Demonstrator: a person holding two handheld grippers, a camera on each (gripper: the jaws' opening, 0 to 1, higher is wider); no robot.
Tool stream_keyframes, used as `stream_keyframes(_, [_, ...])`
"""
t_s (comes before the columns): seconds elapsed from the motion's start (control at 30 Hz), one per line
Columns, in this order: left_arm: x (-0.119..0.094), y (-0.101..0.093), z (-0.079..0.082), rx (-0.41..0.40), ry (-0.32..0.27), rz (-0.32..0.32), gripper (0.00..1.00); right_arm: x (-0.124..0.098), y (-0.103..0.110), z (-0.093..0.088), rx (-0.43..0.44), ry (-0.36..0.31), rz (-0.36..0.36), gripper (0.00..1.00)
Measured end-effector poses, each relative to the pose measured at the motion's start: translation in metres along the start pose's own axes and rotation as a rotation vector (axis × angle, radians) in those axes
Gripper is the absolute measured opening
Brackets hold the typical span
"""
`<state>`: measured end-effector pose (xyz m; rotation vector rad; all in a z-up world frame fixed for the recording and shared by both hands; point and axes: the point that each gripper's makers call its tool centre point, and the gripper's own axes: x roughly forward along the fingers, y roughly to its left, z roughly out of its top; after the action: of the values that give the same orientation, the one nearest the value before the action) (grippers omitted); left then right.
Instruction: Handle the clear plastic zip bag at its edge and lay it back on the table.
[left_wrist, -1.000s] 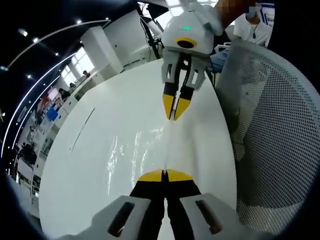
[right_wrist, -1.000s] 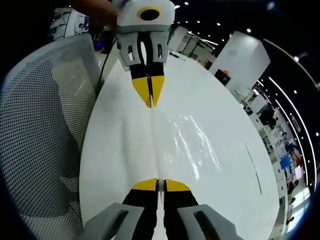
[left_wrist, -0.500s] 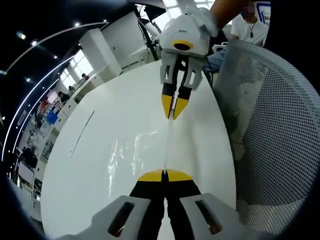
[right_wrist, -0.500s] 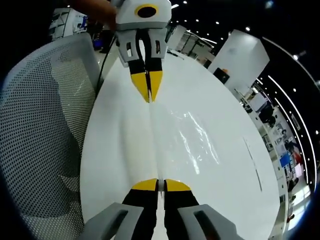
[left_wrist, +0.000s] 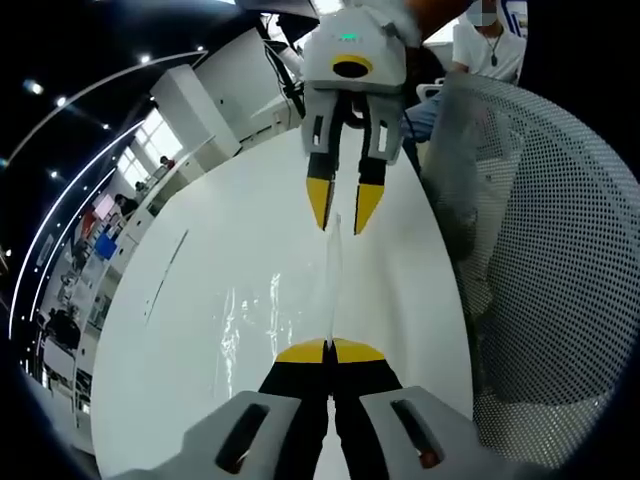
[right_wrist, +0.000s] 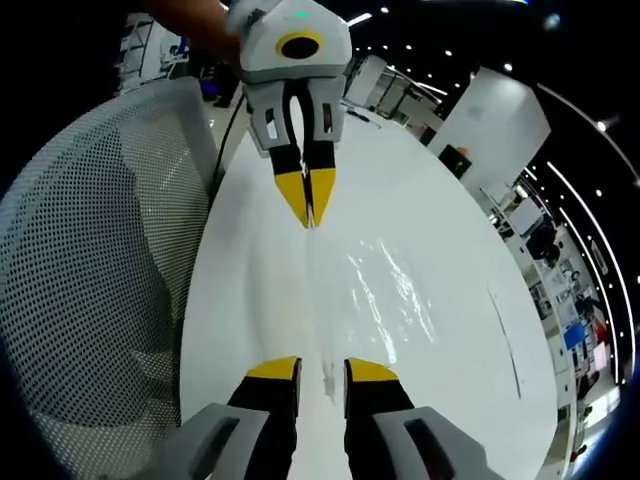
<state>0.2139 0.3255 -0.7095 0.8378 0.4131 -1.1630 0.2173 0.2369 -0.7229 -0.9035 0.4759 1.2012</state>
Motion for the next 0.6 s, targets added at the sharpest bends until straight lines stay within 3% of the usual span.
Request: stream_keyframes(0.6, [-0.001, -0.005, 0.005, 0.027, -0.004, -0.004, 0.0, 0.004, -0.014, 0.025, 0.042, -0.049, -0.027, 0.17])
